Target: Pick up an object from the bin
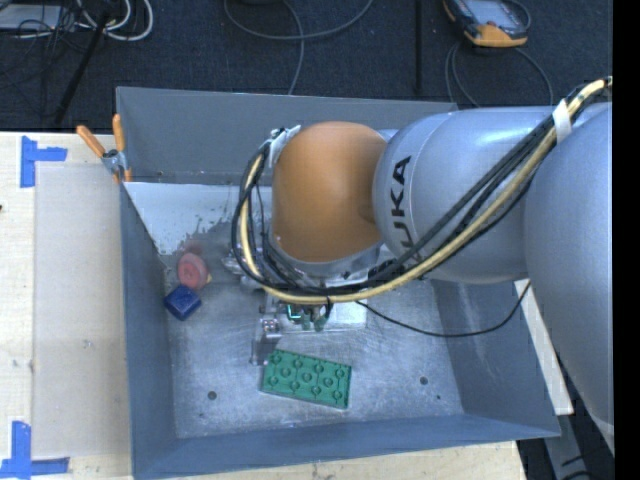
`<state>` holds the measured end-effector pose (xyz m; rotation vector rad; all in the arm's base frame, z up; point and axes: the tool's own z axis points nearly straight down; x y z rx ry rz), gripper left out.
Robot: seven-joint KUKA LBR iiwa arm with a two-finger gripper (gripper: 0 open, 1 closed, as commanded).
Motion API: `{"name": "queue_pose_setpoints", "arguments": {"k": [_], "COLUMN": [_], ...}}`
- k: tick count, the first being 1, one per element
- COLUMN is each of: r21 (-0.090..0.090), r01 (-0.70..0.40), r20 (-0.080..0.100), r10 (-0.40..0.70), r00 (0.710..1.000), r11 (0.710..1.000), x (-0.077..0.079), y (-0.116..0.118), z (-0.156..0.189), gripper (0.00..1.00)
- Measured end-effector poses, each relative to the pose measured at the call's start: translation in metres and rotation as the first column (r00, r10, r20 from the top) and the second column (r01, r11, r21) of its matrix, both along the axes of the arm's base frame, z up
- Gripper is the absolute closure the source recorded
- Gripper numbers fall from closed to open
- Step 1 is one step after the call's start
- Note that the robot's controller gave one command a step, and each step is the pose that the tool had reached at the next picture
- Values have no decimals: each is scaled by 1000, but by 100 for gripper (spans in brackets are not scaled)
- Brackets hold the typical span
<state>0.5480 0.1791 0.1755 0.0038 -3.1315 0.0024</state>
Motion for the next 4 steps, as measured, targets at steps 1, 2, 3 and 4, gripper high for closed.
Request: {"name": "queue_pose_setpoints", "arguments": {"k": [1,2,3,4], "r21": [10,2,2,6], "r01": [-161,-118,2,135], "r20": [15,7,7,16], "r10": [160,118,-2,-135], "r00": [987,993,1000,991], "r11": [987,993,1000,991], "x": [-16,-33,-46,-50], "y": [-71,-95,-87,-90], "z": [-101,-75,-70,-103], "gripper": [0,0,0,0]}}
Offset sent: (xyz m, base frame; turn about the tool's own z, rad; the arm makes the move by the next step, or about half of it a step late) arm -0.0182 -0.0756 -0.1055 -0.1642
